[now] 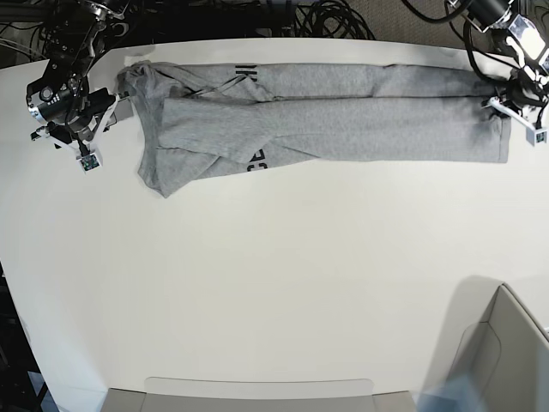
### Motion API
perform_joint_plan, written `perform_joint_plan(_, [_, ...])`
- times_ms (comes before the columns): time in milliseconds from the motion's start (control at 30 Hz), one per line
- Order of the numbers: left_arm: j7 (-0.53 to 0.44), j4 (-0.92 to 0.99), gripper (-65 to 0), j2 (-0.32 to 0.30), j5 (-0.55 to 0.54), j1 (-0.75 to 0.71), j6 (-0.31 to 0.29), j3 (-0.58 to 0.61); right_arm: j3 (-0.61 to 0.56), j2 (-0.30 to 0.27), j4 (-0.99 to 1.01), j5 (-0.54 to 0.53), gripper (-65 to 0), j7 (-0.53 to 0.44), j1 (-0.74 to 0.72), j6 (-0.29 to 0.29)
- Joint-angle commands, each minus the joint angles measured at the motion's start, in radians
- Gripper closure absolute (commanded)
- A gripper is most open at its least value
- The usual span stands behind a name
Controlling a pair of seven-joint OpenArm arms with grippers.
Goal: Fold the T-shirt properly
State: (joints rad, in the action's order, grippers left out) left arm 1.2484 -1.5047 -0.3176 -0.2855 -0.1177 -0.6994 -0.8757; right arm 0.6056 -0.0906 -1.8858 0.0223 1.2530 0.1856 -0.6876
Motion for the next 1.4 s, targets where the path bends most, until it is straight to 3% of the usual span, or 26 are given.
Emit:
perform_joint_plan(0, [-0.014,-0.060,0.0,-0.025,-0.010,0.017,0.001,-0.001,0.003,-0.011,-0.019,-0.002,-28.5,-0.009,-0.011,-0.011])
perform_joint_plan(367, [0.148,-0.363,0.0,0.033,-0.004,0.023,0.001,0.039,0.001,0.007,-0.019,-0.002,-28.5,-0.009,-0.022,-0.011])
perform_joint_plan(567, [0.148,-0.463,0.0,0.093,-0.004,0.017,0.001,0.094,0.001,0.009,-0.016,-0.002,-28.5,-0.009,-0.028,-0.011])
perform_joint_plan(800, [0.148,-0.512,0.0,0.185,-0.004,-0.007,0.001,0.289,0.000,0.009,-0.016,-0.002,-28.5,-0.009,-0.034,-0.011])
perform_joint_plan(1367, [0.148,-0.523,0.0,0.320,-0.005,-0.072,0.001,0.533,0.000,0.007,-0.016,-0.002,-28.5,-0.009,-0.041,-0.011])
